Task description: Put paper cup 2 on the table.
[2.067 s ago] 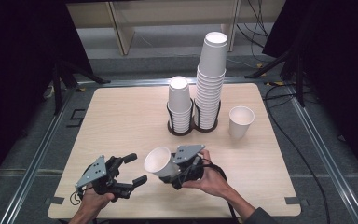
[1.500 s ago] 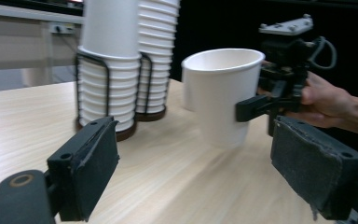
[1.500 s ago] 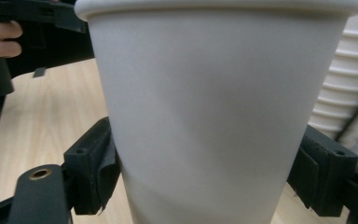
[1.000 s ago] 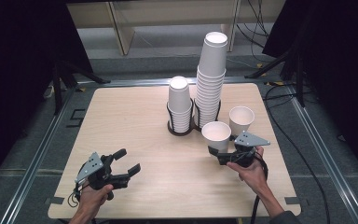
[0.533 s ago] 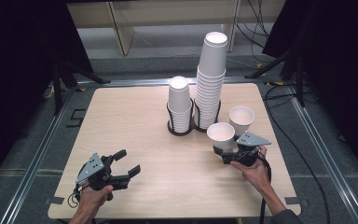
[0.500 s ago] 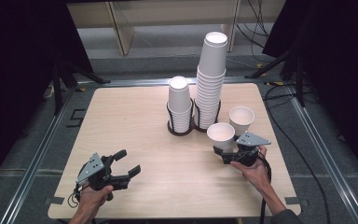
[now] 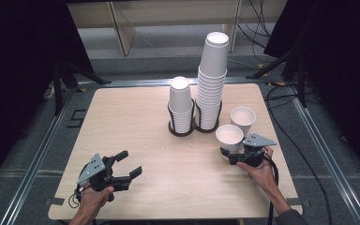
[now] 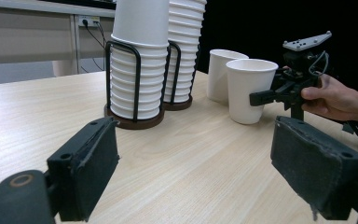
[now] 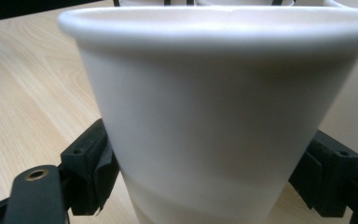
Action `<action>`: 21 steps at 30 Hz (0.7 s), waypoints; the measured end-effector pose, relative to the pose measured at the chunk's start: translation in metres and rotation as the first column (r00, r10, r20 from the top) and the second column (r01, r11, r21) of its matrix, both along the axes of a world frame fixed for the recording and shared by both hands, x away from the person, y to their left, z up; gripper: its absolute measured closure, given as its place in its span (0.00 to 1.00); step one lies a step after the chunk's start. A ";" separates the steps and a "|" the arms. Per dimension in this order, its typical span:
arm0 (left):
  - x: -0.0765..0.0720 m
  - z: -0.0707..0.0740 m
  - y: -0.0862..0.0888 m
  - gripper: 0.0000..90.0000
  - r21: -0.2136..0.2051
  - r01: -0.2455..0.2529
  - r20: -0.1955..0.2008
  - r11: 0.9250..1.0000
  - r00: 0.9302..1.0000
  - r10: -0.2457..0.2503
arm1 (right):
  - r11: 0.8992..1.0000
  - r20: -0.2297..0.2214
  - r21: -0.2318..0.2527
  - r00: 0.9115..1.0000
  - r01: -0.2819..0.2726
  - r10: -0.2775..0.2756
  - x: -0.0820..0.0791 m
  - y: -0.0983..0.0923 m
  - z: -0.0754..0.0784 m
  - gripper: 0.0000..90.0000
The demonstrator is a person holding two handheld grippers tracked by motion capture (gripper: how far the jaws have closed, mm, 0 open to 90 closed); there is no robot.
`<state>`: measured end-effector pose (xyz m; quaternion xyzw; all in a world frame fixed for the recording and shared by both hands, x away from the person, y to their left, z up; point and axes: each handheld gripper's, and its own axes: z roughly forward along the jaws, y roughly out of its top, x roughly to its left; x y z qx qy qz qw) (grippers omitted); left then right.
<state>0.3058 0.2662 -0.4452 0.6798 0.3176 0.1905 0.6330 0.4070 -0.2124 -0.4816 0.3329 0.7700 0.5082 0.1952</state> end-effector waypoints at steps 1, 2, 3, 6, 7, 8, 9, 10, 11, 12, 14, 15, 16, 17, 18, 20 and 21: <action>0.000 0.000 0.000 0.16 0.003 0.000 0.000 1.000 1.000 0.000 | 1.000 0.033 -0.014 0.999 0.005 -0.005 0.000 -0.002 0.000 0.21; 0.000 0.000 0.000 0.16 0.005 0.001 0.000 1.000 1.000 -0.001 | 0.999 0.021 -0.031 1.000 0.006 -0.006 -0.001 -0.003 -0.001 0.21; 0.000 0.000 0.000 0.16 0.004 0.001 -0.001 1.000 1.000 -0.001 | 1.000 0.001 -0.015 1.000 0.010 -0.010 -0.002 -0.002 -0.002 0.21; 0.000 0.000 0.000 0.16 0.004 0.003 -0.002 1.000 1.000 -0.003 | 1.000 0.000 -0.030 1.000 0.000 0.000 -0.003 -0.004 -0.003 0.20; 0.000 0.000 0.000 0.16 0.006 0.003 -0.004 1.000 1.000 -0.003 | 1.000 -0.015 -0.031 1.000 -0.002 0.002 -0.004 -0.003 -0.004 0.19; 0.000 0.000 -0.001 0.16 0.007 0.001 -0.005 1.000 1.000 -0.001 | 0.999 -0.007 -0.049 1.000 -0.004 0.004 -0.003 -0.004 -0.004 0.17; 0.000 0.000 -0.001 0.16 0.004 0.002 -0.006 1.000 1.000 -0.002 | 0.999 -0.035 -0.047 0.999 0.009 -0.010 -0.005 -0.002 -0.005 0.17; 0.000 0.000 0.000 0.16 0.003 0.006 -0.003 1.000 1.000 -0.006 | 0.998 -0.040 -0.060 0.999 0.004 -0.006 -0.004 -0.002 -0.005 0.17; 0.000 0.000 0.000 0.16 0.002 0.007 -0.001 1.000 1.000 -0.007 | 0.998 -0.041 -0.068 0.999 0.004 -0.006 -0.006 -0.002 -0.005 0.17; 0.000 0.000 0.000 0.16 0.001 0.006 0.000 1.000 1.000 -0.006 | 0.998 -0.024 -0.068 1.000 0.005 -0.007 -0.006 -0.002 -0.005 0.17; 0.000 0.000 0.000 0.16 -0.001 0.007 0.002 1.000 1.000 -0.007 | 0.997 -0.053 -0.076 0.998 0.010 -0.014 -0.010 -0.002 -0.003 0.17; 0.000 0.000 0.001 0.16 -0.001 0.008 0.003 1.000 1.000 -0.008 | 0.995 -0.042 -0.096 0.999 0.004 -0.008 -0.010 -0.004 -0.002 0.17; 0.000 0.000 0.001 0.16 -0.001 0.008 0.002 1.000 1.000 -0.008 | 0.996 -0.066 -0.094 0.998 0.008 -0.014 -0.013 -0.004 -0.002 0.17; 0.000 0.000 0.001 0.16 -0.001 0.007 0.001 1.000 1.000 -0.007 | 0.995 -0.101 -0.097 0.995 0.009 -0.019 -0.017 -0.004 -0.001 0.17; 0.000 0.000 0.001 0.16 -0.001 0.007 0.001 1.000 1.000 -0.007 | 0.994 -0.103 -0.105 0.995 0.006 -0.017 -0.020 -0.006 0.000 0.17; 0.000 0.000 0.001 0.16 0.003 0.007 -0.002 1.000 1.000 -0.007 | 0.994 -0.109 -0.112 0.994 0.018 -0.030 -0.025 -0.009 0.003 0.17; -0.001 0.000 0.000 0.16 0.004 0.007 -0.003 1.000 1.000 -0.007 | 0.992 -0.094 -0.123 0.995 0.031 -0.043 -0.028 -0.011 0.005 0.17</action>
